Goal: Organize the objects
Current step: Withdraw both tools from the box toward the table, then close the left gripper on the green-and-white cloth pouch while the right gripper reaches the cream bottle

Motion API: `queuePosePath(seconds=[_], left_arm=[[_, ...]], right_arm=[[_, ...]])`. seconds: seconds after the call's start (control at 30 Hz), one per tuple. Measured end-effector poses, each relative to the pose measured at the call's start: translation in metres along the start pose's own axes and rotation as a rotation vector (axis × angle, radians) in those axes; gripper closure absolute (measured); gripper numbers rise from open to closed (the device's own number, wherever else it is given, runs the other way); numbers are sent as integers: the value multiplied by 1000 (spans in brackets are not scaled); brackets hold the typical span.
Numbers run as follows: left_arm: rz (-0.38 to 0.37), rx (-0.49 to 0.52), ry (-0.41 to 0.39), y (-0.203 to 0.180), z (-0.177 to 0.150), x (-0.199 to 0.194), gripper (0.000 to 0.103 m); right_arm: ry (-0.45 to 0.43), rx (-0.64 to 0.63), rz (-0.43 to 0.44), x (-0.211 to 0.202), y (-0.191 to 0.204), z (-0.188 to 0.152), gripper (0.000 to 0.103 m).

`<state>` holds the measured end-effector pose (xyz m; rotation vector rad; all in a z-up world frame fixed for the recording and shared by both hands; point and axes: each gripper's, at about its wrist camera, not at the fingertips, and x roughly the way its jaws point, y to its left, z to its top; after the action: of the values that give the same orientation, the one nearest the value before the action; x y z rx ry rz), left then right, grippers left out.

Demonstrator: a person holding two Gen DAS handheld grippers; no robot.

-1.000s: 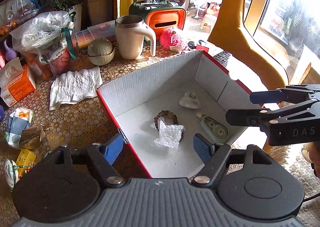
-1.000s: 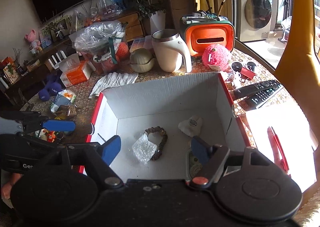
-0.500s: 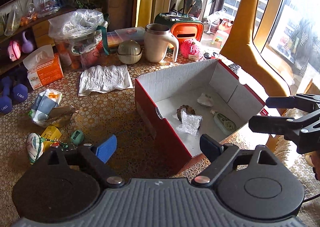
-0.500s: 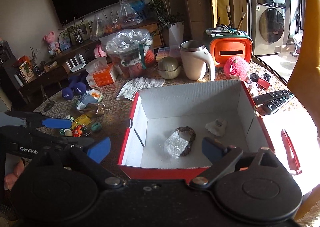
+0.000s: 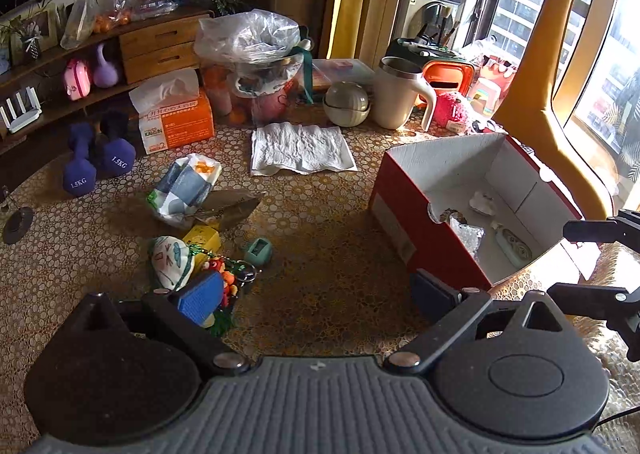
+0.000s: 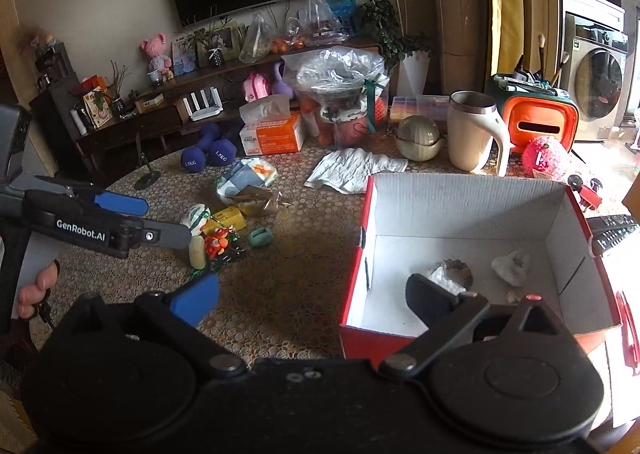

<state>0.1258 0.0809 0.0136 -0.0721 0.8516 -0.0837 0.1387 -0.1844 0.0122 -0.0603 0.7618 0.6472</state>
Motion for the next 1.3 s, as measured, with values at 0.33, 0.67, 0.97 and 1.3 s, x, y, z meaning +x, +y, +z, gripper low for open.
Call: queuePosePath(seconds=[0.33, 0.67, 0.97, 1.3], left_arm=[[65, -88, 27, 69, -6, 14, 3], [109, -117, 60, 102, -11, 58, 3], [110, -140, 92, 119, -5, 101, 3], [96, -195, 126, 137, -5, 139, 3]], right_arm=[[53, -70, 44, 43, 44, 1, 3], [79, -161, 61, 88, 88, -13, 6], [117, -207, 84, 138, 105, -7, 11], [152, -156, 37, 192, 83, 12, 15]])
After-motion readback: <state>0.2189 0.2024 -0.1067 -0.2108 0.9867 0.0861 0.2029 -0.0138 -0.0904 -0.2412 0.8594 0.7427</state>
